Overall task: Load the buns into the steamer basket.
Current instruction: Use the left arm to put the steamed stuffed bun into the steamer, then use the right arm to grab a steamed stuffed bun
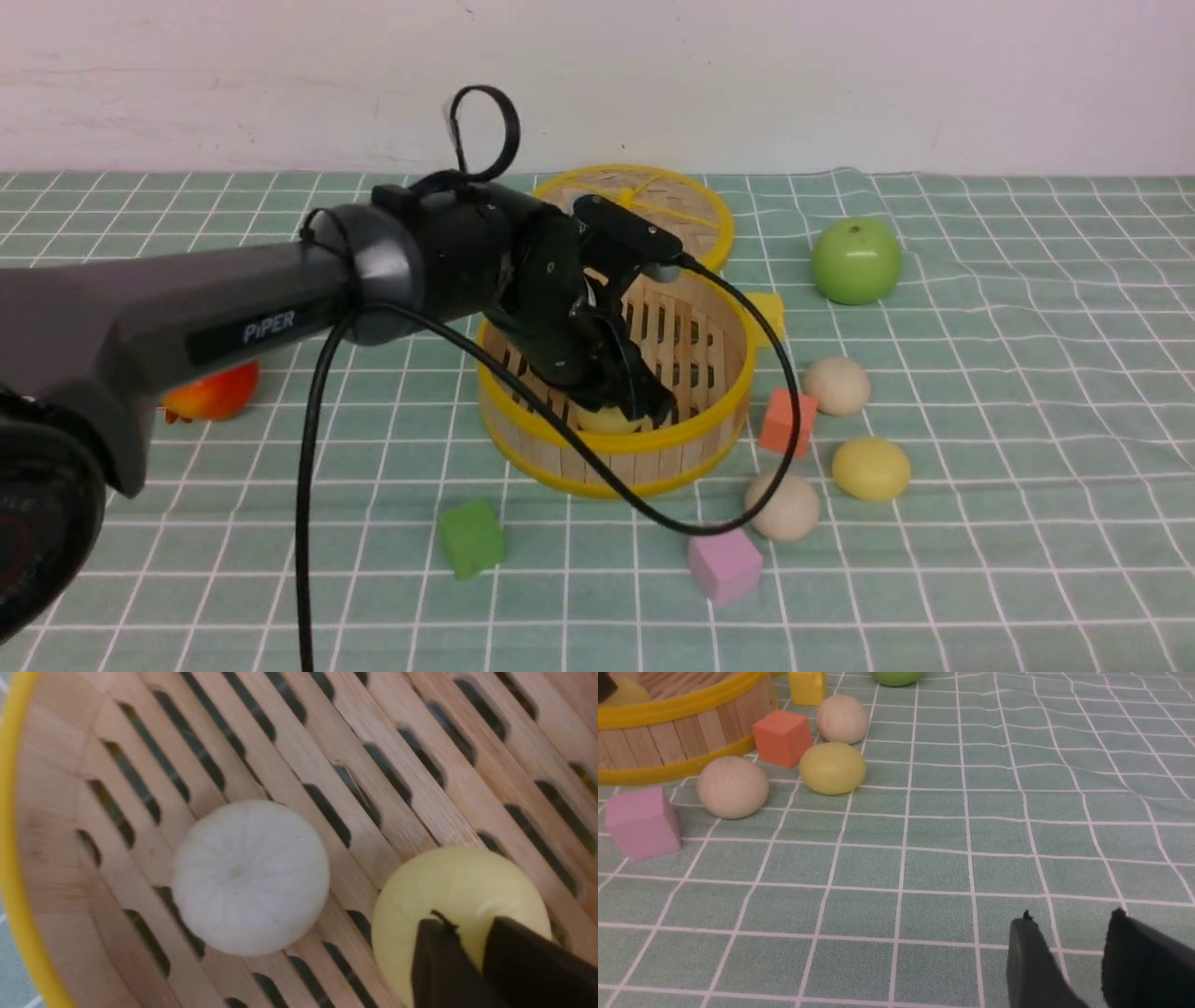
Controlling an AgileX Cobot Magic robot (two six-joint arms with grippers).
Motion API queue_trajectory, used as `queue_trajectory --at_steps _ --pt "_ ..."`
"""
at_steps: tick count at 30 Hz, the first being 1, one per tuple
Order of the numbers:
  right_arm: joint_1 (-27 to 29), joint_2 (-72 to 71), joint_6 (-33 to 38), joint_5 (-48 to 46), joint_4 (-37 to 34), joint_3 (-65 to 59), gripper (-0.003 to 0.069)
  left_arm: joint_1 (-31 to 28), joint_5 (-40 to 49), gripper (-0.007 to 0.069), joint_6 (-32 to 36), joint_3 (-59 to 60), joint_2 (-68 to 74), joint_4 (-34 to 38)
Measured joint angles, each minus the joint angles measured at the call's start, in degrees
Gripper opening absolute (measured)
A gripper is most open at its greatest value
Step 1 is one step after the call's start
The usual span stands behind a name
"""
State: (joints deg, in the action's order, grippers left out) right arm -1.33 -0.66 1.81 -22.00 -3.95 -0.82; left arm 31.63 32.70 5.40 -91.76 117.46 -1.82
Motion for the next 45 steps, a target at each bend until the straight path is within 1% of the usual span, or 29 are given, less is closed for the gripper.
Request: queue_trajectory --at_steps 1,2,3,4,5,6,7,8,10,13,14,17,19,25,29,31,32,33,34,36,39,45 --pt "0.0 0.0 0.0 0.0 0.0 0.0 0.0240 0.0 0.1 0.0209 -1.7 -0.1 -0.3 -0.2" --pt "0.0 0.0 0.0 0.0 0.0 0.0 0.0240 0.0 0.7 0.0236 -2.9 -0.1 -0.8 -0.3" --pt "0.0 0.0 0.0 0.0 0.0 0.0 0.0240 0.0 0.8 0.0243 -3.1 -0.2 -0.9 -0.3" --pt "0.0 0.0 0.0 0.0 0.0 0.0 0.0240 0.0 2.9 0.0298 -4.8 -0.4 -2.2 -0.3" --pt "0.0 0.0 0.0 0.0 0.0 0.0 0.0240 0.0 2.9 0.0303 -4.8 -0.4 -2.2 -0.3" --pt "0.0 0.0 0.0 0.0 0.0 0.0 0.0240 0.1 5.3 0.0334 -5.4 -0.5 -3.9 -0.2" --pt "0.0 0.0 0.0 0.0 0.0 0.0 0.0240 0.2 6.8 0.0347 -5.8 -0.7 -5.9 -0.2" --pt "0.0 0.0 0.0 0.0 0.0 0.0 0.0240 0.3 8.1 0.0348 -5.8 -0.7 -7.5 0.1" --pt "0.0 0.0 0.0 0.0 0.0 0.0 0.0240 0.8 9.6 0.0330 -6.0 -0.7 -12.1 1.0" --pt "0.0 0.0 0.0 0.0 0.0 0.0 0.0240 2.0 10.1 0.0263 -6.0 0.8 -18.8 2.9" --pt "0.0 0.0 0.0 0.0 0.0 0.0 0.0240 3.1 9.3 0.0197 -6.0 3.4 -24.4 4.4" --pt "0.0 0.0 0.0 0.0 0.0 0.0 0.0240 5.4 6.0 0.0082 -6.0 11.6 -35.0 5.8" --pt "0.0 0.0 0.0 0.0 0.0 0.0 0.0240 6.7 1.6 -0.0007 -6.0 20.3 -43.4 6.4" --pt "0.0 0.0 0.0 0.0 0.0 0.0 0.0240 7.1 -11.4 -0.0014 -6.2 44.7 -63.9 7.7" --pt "0.0 0.0 0.0 0.0 0.0 0.0 0.0240 7.1 -23.8 -0.0014 -6.2 62.8 -78.1 8.2" --pt "0.0 0.0 0.0 0.0 0.0 0.0 0.0240 7.1 -27.9 -0.0014 -6.2 67.2 -81.8 8.2" --pt "0.0 0.0 0.0 0.0 0.0 0.0 0.0240 7.1 -32.7 -0.0014 -6.2 72.0 -85.7 8.3" --pt "0.0 0.0 0.0 0.0 0.0 0.0 0.0240 7.1 -33.2 -0.0014 -6.2 72.6 -86.1 8.4" --pt "0.0 0.0 0.0 0.0 0.0 0.0 0.0240 7.1 -37.2 -0.0014 -6.2 76.6 -89.5 8.5" --pt "0.0 0.0 0.0 0.0 0.0 0.0 0.0240 7.1 -40.2 -0.0014 -6.2 79.2 -91.8 8.4" --pt "0.0 0.0 0.0 0.0 0.0 0.0 0.0240 7.1 -42.2 -0.0014 -6.2 81.4 -93.2 8.5" --pt "0.0 0.0 0.0 0.4 0.2 0.0 0.0240 7.1 -40.5 -0.0014 -6.2 82.2 -93.3 8.5"
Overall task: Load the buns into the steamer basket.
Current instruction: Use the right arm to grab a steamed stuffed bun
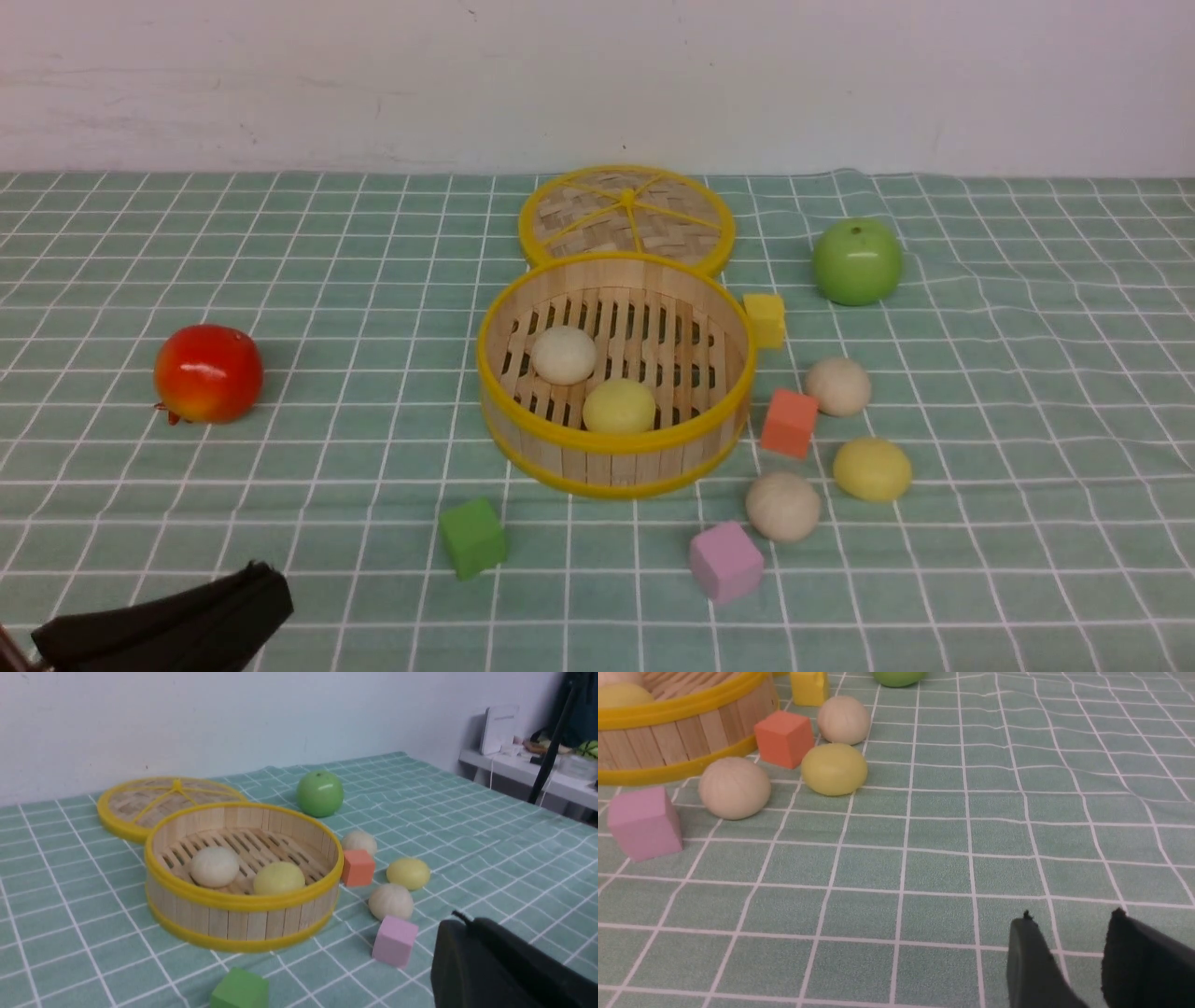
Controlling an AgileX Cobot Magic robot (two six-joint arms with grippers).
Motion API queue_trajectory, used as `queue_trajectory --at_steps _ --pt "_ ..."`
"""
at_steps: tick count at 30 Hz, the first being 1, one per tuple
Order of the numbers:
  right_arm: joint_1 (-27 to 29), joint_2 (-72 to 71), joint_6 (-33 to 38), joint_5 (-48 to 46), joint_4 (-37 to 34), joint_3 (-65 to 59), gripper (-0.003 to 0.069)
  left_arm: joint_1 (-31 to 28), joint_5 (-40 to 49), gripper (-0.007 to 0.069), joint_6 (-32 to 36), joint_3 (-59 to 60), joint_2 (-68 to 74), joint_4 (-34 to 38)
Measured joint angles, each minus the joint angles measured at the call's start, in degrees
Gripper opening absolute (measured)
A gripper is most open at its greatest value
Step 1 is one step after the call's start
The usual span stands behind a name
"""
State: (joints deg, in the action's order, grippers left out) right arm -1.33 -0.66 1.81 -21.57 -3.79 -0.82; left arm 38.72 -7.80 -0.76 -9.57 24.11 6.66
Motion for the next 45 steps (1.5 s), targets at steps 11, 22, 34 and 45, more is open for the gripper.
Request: queue_trajectory --at_steps 11,22,34,45 --pt "0.0 0.0 -19.1 19.8 -20.2 -0.6 0.0240 0.0 1.7 -0.0014 0.0 0.0 0.0 0.0" --pt "-6.6 20.6 -8.3 -11.2 -18.1 23.4 0.0201 0.0 1.7 -0.0014 0.0 0.0 0.0 0.0" --pt "-15.6 72.2 2.7 -29.4 -12.3 52.6 0.0017 0.0 1.8 -0.0013 0.0 0.0 0.0 0.0" --pt "-21.6 97.0 -1.8 -23.8 -5.7 70.0 0.0083 0.0 1.8 -0.0013 0.0 0.0 0.0 0.0"
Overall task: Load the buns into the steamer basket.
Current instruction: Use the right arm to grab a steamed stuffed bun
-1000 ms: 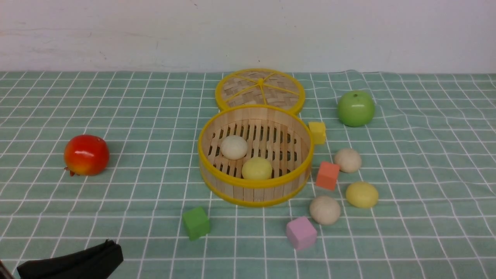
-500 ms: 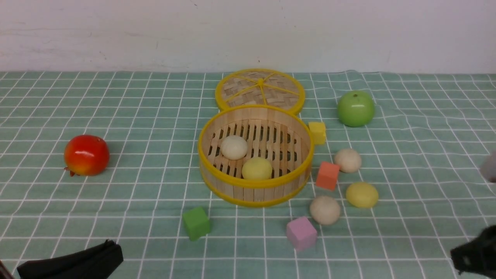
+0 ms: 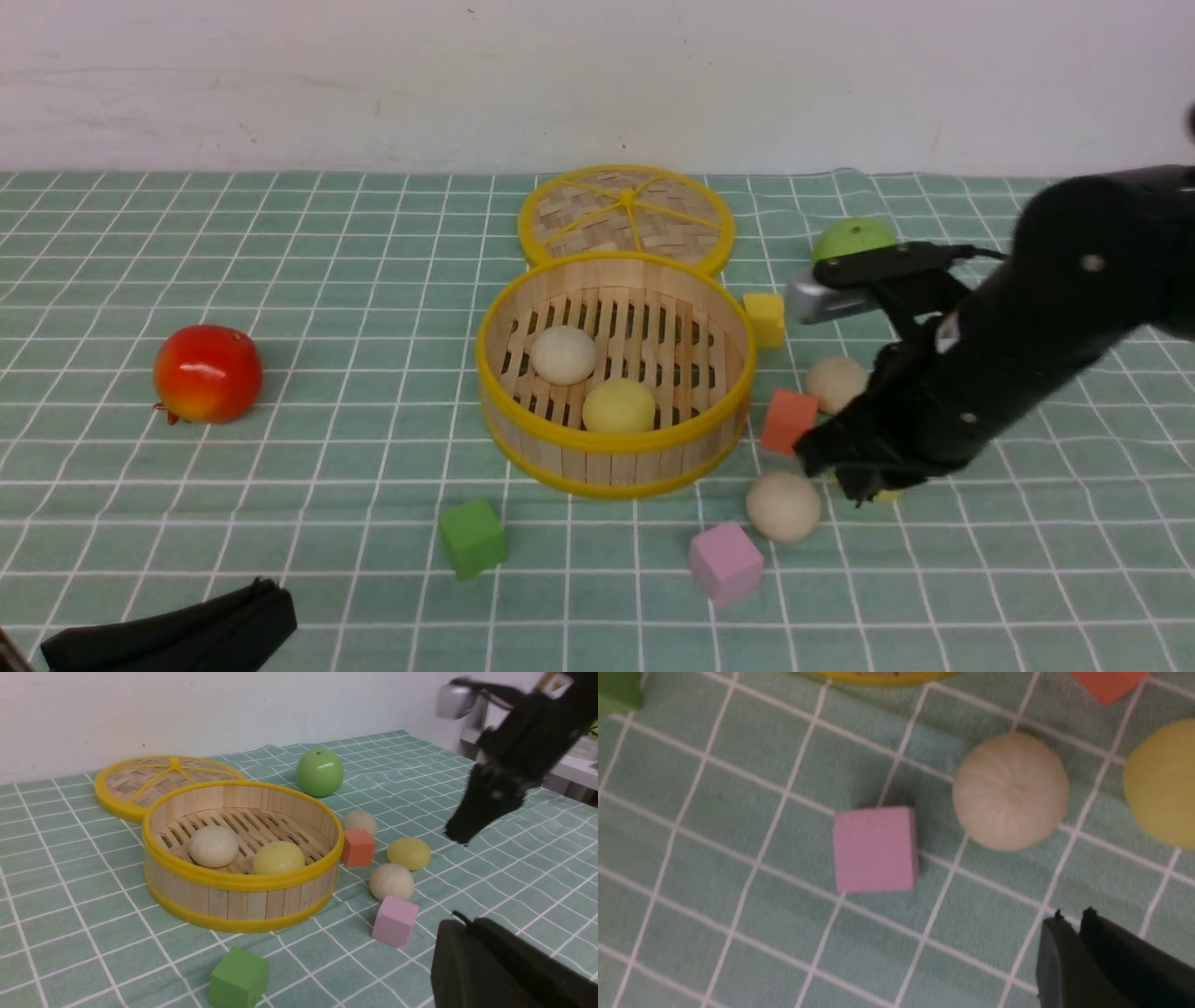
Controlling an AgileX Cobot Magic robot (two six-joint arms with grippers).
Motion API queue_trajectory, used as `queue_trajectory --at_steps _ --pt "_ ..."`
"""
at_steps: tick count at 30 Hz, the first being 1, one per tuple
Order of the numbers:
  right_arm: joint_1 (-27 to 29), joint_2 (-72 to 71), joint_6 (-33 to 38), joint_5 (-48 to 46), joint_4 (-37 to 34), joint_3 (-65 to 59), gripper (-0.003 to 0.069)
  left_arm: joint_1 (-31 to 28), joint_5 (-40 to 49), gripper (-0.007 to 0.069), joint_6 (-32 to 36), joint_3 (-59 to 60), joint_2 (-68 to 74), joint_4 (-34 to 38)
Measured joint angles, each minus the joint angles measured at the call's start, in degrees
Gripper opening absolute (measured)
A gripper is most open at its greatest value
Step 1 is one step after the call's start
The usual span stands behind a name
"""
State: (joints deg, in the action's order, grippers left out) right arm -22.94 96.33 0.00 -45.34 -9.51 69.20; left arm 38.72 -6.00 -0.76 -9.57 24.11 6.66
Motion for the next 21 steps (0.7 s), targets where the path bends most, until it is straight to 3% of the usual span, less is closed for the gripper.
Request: queue_trajectory --at_steps 2,5,10,21 --pt "0.0 2.4 -0.3 0.8 0.0 1.0 0.0116 0.0 0.0 -0.0013 0.0 0.0 0.0 0.0" --pt "0.0 7.2 -0.5 4.3 0.0 3.1 0.0223 0.0 0.0 -0.0011 0.0 0.0 0.0 0.0" --pt "0.0 8.9 -0.6 7.3 -0.4 3.3 0.0308 0.0 0.0 -0.0010 0.0 0.0 0.0 0.0" --pt "-1.5 9.7 -0.5 9.5 -0.4 3.3 0.0304 0.0 0.0 -0.0001 0.0 0.0 0.0 0.0"
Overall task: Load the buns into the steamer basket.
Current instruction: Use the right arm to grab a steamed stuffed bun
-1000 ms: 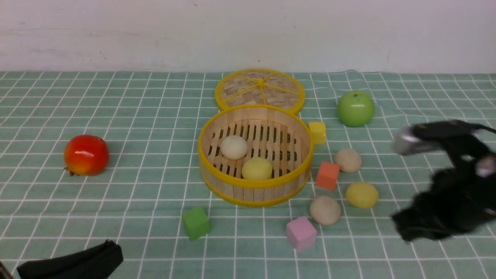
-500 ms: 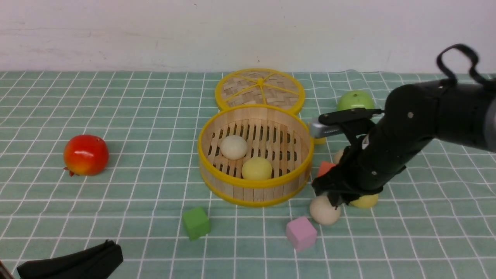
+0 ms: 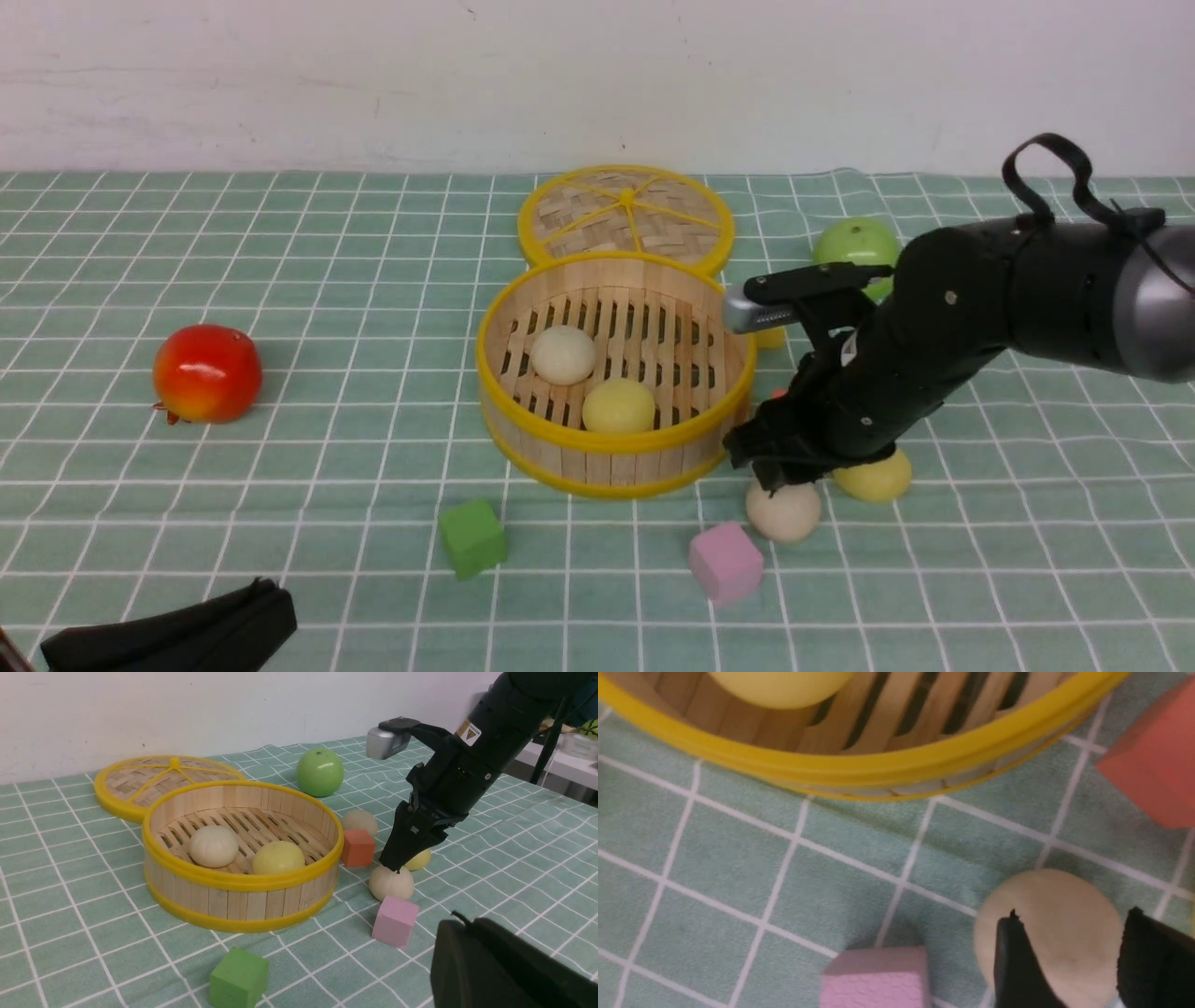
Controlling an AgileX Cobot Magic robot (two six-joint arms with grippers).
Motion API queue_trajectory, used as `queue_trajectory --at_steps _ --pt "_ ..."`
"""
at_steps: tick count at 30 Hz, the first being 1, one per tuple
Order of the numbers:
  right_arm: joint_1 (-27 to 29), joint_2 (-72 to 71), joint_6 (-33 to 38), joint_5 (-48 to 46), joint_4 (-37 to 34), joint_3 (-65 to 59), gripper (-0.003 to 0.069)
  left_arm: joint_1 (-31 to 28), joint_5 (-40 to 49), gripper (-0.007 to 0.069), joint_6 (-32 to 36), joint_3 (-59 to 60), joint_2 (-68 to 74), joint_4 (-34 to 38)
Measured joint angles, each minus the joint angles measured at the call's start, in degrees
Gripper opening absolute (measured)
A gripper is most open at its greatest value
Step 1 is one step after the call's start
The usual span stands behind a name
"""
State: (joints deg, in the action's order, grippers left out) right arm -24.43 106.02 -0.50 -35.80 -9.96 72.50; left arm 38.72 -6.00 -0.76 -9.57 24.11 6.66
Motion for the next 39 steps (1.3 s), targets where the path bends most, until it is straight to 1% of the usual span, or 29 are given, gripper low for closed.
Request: queue_trajectory --at_steps 5,10,20,34,37,38,39 --pt "-0.8 2.2 0.5 2.1 1.1 0.1 0.0293 0.0 0.0 0.0003 0.0 0.0 0.0 0.0" --pt "-0.8 2.2 0.5 2.1 1.6 0.1 0.0293 0.0 0.0 0.0004 0.0 0.0 0.0 0.0" --pt "-0.8 -3.1 0.2 1.3 2.3 0.3 0.0293 0.0 0.0 0.0017 0.0 0.0 0.0 0.0" --pt "-0.8 3.2 -0.2 1.9 3.2 0.4 0.0293 0.0 0.0 0.0022 0.0 0.0 0.0 0.0" --pt "-0.8 3.2 -0.2 1.9 3.2 0.4 0.0274 0.0 0.0 0.0022 0.0 0.0 0.0 0.0" --pt "-0.8 3.2 -0.2 1.9 3.1 0.4 0.0262 0.0 0.0 0.0022 0.0 0.0 0.0 0.0" --pt "-0.8 3.2 -0.2 1.9 3.1 0.4 0.0230 0.0 0.0 0.0023 0.0 0.0 0.0 0.0"
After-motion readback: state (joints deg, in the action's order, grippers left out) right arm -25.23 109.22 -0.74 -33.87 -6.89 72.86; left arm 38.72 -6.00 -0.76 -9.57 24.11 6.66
